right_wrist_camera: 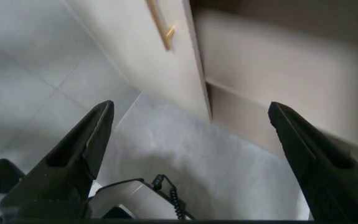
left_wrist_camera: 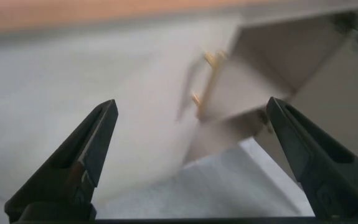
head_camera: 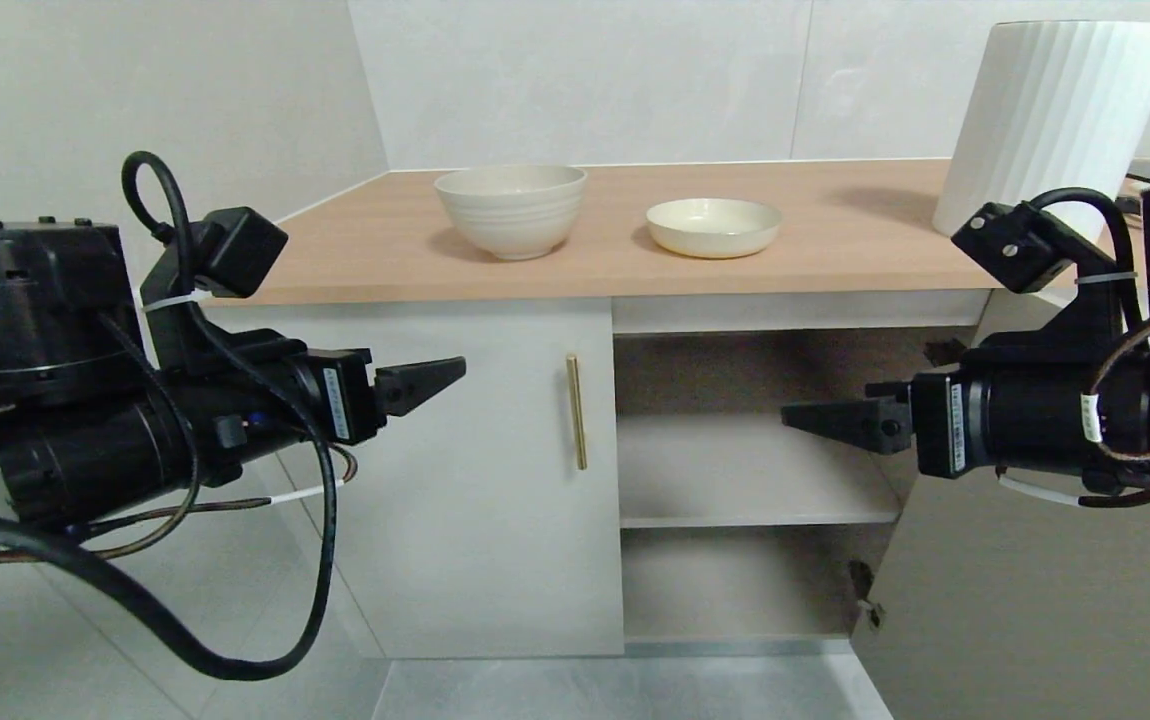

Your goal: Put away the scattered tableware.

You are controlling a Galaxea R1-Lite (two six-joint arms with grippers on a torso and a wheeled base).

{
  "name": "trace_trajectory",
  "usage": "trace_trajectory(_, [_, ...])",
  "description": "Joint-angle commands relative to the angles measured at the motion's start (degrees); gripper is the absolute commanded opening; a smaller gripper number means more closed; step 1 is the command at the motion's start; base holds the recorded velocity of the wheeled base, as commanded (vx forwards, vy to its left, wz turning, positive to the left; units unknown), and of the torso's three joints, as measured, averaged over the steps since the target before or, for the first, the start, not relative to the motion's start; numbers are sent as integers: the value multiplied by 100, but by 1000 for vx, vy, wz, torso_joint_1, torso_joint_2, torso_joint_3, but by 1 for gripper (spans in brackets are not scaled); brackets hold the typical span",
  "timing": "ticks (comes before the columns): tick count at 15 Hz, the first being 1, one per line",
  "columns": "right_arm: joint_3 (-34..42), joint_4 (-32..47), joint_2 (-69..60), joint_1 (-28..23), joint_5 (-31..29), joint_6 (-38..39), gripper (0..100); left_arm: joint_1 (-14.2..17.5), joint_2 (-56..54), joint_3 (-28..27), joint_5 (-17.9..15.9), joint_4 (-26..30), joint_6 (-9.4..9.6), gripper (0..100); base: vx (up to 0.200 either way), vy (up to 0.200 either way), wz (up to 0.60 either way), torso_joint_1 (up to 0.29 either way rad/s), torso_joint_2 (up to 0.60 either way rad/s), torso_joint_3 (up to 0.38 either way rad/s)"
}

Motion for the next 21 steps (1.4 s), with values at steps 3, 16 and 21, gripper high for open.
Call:
trace_trajectory(3, [7, -1, 6, 4, 11, -3, 100, 22, -11, 0, -1, -6, -2, 100, 200, 0, 0, 1, 1, 1])
trace_trajectory(16, [244, -81, -143, 4, 28, -38, 100, 22, -538, -17, 7, 65, 7, 100, 46, 0, 0, 1, 1, -1])
trace_trajectory(21, [359, -116, -275, 21, 46, -152, 100, -31, -1189, -61, 16, 636, 104, 100, 0, 0, 0, 0, 0, 0])
